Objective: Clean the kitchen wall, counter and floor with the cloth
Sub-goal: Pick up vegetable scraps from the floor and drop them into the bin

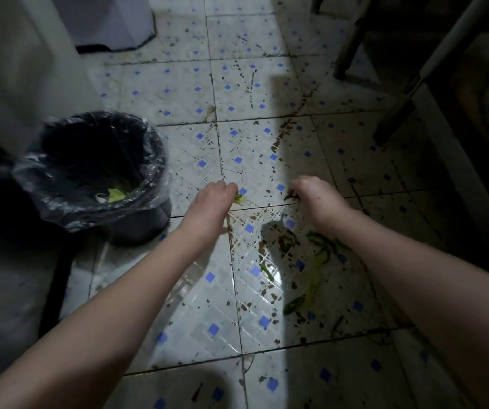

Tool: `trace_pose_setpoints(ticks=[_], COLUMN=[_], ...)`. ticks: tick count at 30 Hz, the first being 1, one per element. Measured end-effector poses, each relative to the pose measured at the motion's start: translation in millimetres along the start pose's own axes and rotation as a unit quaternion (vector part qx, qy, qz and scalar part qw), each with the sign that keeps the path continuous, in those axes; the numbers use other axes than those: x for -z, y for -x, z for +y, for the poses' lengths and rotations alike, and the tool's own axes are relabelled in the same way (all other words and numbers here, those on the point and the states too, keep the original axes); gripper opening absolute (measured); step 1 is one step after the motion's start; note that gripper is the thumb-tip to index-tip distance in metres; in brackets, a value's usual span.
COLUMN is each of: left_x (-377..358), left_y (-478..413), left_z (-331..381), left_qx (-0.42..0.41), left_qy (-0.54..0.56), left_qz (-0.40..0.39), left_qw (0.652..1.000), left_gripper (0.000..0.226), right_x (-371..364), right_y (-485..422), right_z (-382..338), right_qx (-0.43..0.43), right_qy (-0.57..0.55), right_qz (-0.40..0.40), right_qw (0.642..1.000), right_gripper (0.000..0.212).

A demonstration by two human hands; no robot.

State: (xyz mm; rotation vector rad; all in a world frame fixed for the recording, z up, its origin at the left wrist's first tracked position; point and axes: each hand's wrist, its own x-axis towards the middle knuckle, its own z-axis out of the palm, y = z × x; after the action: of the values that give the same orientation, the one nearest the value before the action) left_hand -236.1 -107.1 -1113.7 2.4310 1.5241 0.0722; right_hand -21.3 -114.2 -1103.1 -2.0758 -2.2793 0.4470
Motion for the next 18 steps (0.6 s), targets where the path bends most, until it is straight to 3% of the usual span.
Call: trace_pose_setpoints(ticks=[10, 18], left_x=[67.6, 104.8], left_y=[39.0, 75.9], left_z=[-22.9, -70.4], left_qx=[0.017, 0.12], left_qy=[-0.041, -0.109], left_qz=[0.15, 0.179], left_qw=[0.988, 0.97], left_gripper=[0.037, 0.03], right_x=[47.6, 53.1], right_y=[-12.8, -25.0], right_z=[-62.6, -129.1], right_qx=[0.077, 0.184], right_qy=[0.009, 0.028], right_qz=[0.073, 0.101], right_qw=[0.994, 0.977], right_gripper=[0.024, 0.022])
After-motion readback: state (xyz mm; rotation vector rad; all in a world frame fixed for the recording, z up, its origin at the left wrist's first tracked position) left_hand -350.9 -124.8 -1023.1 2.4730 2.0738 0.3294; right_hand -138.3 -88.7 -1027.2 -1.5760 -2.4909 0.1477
